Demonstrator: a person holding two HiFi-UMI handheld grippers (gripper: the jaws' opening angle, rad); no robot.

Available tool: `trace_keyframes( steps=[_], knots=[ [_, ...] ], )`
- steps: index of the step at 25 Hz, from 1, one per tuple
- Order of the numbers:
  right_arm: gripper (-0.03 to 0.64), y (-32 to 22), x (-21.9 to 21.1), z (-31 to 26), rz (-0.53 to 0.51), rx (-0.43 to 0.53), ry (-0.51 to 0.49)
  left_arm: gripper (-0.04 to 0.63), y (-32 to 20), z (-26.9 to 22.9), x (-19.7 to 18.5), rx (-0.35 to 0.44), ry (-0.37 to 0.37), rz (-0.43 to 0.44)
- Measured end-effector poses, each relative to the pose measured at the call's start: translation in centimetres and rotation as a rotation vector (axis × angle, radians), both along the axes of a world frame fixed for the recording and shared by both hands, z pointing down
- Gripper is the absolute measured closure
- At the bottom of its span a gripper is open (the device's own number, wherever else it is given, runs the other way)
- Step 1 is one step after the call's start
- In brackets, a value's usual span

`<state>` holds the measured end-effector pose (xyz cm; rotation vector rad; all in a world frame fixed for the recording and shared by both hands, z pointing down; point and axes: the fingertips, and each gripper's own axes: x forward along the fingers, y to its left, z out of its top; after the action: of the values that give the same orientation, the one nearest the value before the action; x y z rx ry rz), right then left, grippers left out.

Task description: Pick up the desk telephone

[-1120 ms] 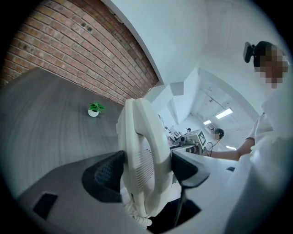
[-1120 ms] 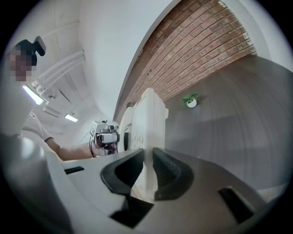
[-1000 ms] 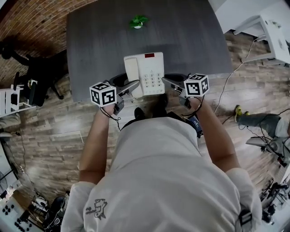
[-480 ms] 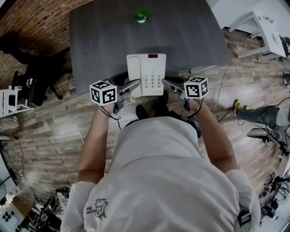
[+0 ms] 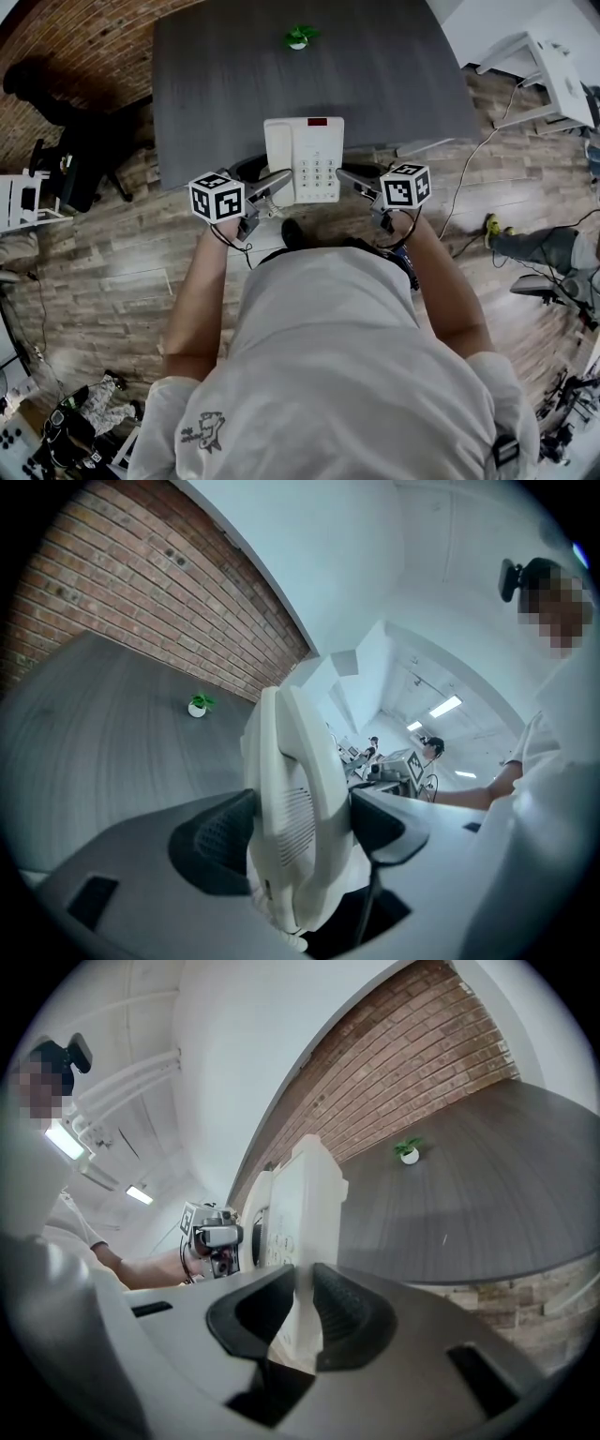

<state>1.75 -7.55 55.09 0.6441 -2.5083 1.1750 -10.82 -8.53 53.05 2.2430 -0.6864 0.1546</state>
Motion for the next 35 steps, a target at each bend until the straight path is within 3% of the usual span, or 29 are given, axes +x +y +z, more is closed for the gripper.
trace_keyframes(
  steps=[13,20,28,35],
  knots=[
    [0.549,2.4,7.8,0.3,-0.052,-0.006,-0.018,0.259,2.8,-0.1,7.8,-0.002,-0.011,-0.059],
    [0.549,6.2,13.7,0.2,-0.081,0.015,-0.022,0.259,7.1,-0.2,13.6,0.003,-0.031,-0.085],
    [0.549,6.5,14.5,-0.3,-0.104,0.012,-0.014,0.262,8.0,0.0,14.4,-0.035,-0.022,-0.108],
    [0.549,11.4,18.2,0.2,-0.105,0.018,-0.016,0.262,12.9,0.2,18.2,-0.021,-0.035,-0.124]
  ],
)
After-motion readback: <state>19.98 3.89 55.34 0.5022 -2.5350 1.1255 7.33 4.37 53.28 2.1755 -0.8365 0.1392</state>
